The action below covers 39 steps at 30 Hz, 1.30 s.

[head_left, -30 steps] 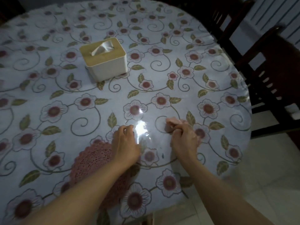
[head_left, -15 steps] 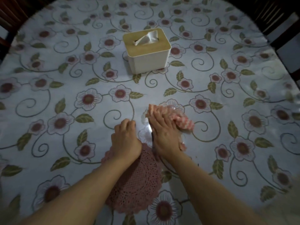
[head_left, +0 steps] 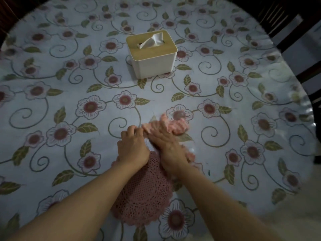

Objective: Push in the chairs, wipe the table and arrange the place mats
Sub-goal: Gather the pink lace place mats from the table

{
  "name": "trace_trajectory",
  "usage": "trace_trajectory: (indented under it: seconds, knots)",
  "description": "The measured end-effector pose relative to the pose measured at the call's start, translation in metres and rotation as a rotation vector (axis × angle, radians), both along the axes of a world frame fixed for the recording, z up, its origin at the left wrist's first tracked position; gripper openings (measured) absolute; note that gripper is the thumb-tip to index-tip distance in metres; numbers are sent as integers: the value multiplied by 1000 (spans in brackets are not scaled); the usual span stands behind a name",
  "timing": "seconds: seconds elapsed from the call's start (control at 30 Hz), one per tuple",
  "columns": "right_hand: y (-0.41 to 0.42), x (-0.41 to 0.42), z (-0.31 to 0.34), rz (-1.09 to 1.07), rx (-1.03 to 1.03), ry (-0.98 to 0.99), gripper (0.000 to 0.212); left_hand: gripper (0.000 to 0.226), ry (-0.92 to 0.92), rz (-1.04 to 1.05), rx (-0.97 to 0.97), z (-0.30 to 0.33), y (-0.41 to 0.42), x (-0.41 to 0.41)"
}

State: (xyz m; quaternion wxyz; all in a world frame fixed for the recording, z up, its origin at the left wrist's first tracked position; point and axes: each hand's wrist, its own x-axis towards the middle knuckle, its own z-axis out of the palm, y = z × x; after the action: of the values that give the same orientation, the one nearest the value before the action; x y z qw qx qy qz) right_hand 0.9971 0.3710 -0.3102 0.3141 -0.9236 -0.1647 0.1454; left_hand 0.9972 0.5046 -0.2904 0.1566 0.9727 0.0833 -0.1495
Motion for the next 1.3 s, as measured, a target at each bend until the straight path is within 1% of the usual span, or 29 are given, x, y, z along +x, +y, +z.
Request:
trace_trajectory:
  seconds: [0.03, 0.1, 0.13, 0.2, 0.23, 0.27, 0.33, 0.4, 0.47, 0.53, 0.57, 0.67, 0.77, 0.83, 0.93, 1.0, 1.1, 1.17, 1.23, 1.3]
  knots:
    - [-4, -15, 1, 76, 32, -34, 44, 42, 15, -12, 6, 2, -1, -1]
    - [-33, -30, 0, 108, 7, -150, 49, 34, 35, -34, 5, 6, -2, -4]
    - [-55, -35, 0, 50, -25, -193, 59, 30, 46, -42, 3, 9, -4, -5]
    - [-95, -44, 7, -191, -79, -197, 80, 32, 64, -56, 2, 15, -8, -9]
    - [-111, -49, 11, -283, -124, -181, 85, 37, 73, -67, 1, 18, -11, -12]
    - [-122, -55, 14, -325, -187, -170, 85, 40, 80, -80, 0, 21, -13, -16]
    - [-129, -70, 16, -352, -329, -164, 75, 44, 93, -101, 4, 27, -18, -26]
    - [-124, -84, 21, -411, -416, -85, 63, 45, 107, -112, 14, 34, -20, -34]
    - [-120, -94, 28, -435, -431, -19, 45, 51, 120, -116, 15, 40, -21, -40]
    - [-117, -103, 40, -472, -442, -19, 29, 55, 133, -114, 7, 46, -21, -45]
    - [-116, -105, 46, -519, -450, -44, 25, 56, 138, -115, 4, 48, -21, -47]
    - [-115, -108, 63, -645, -423, -112, 25, 54, 130, -125, 6, 52, -20, -54]
    - [-108, -107, 71, -581, -516, -17, 37, 52, 101, -119, -3, 53, -14, -62]
    - [-94, -107, 73, -519, -566, 5, 39, 54, 93, -108, -3, 52, -8, -66]
    - [-59, -107, 72, -435, -471, -26, 41, 57, 112, -47, -18, 51, 6, -72]
    - [-32, -106, 68, -391, -382, -10, 39, 53, 127, 10, -11, 49, 17, -75]
    - [0, -102, 63, -431, -283, 130, 38, 42, 154, 115, -49, 45, 33, -80]
    - [16, -99, 58, -478, -254, 256, 43, 39, 174, 197, -95, 41, 46, -84]
    - [26, -94, 51, -549, -256, 359, 52, 44, 200, 265, -140, 36, 56, -88]
    - [28, -87, 46, -663, -239, 445, 59, 49, 231, 309, -181, 31, 63, -90]
